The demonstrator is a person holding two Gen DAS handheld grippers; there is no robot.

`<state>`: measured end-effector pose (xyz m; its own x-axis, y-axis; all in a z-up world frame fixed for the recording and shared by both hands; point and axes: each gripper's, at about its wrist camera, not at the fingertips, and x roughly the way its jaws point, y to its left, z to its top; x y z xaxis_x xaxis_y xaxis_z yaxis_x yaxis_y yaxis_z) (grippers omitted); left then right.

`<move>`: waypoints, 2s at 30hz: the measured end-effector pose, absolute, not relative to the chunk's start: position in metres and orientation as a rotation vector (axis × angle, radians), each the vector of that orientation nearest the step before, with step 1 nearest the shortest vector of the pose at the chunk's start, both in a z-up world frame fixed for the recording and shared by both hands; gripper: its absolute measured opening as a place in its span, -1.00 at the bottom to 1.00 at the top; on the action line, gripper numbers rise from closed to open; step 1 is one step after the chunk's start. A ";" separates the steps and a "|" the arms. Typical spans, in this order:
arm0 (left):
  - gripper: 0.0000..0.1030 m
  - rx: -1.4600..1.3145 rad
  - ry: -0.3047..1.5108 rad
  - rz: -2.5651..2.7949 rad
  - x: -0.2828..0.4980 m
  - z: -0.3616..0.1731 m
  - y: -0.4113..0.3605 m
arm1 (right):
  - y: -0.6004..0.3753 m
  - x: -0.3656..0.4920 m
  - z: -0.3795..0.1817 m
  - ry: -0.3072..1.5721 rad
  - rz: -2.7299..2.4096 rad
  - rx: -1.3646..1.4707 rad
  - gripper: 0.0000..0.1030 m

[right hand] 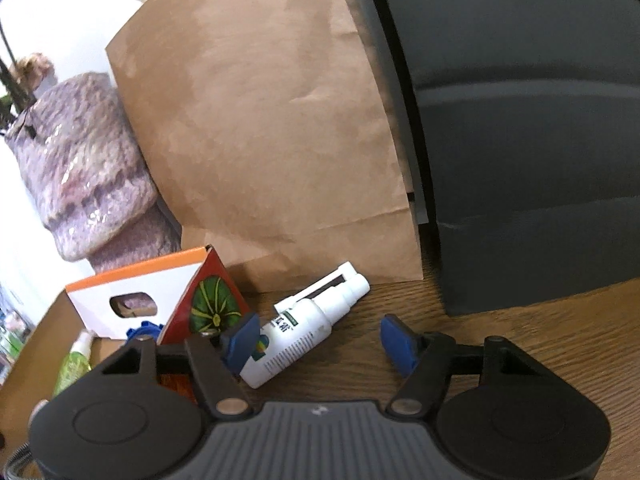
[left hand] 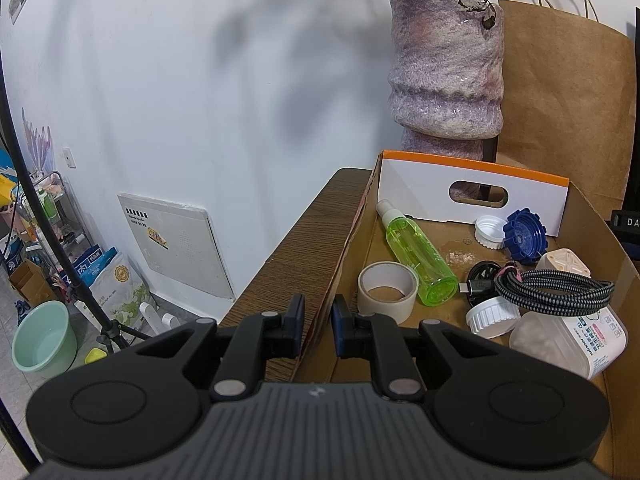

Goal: Organize rigid objects
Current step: 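Move the right gripper to the small white spray bottle, then close the right gripper on the white spray bottle and lift it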

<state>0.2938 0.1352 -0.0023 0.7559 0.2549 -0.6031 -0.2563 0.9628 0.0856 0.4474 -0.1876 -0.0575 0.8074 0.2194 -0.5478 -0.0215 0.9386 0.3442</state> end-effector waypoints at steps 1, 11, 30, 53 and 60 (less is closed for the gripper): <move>-0.70 -0.002 0.657 0.278 0.294 -0.002 0.135 | -0.187 0.448 -0.058 0.620 0.132 0.335 0.29; -0.70 -0.002 0.657 0.279 0.294 -0.002 0.135 | -0.186 0.446 -0.056 0.616 0.169 0.365 0.10; -0.70 -0.005 0.658 0.278 0.294 -0.002 0.135 | -0.165 0.428 -0.045 0.648 0.120 0.141 -0.28; -0.70 -0.006 0.658 0.278 0.294 -0.002 0.135 | -0.169 0.323 -0.044 0.681 0.161 -0.185 -0.40; -0.70 -0.006 0.658 0.278 0.294 -0.002 0.135 | -0.172 0.309 -0.039 0.629 0.154 -0.181 -0.48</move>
<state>0.2944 0.1348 -0.0021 0.7556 0.2528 -0.6043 -0.2563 0.9631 0.0823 0.3092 -0.1722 -0.0394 0.7981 0.0878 -0.5961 -0.1974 0.9728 -0.1210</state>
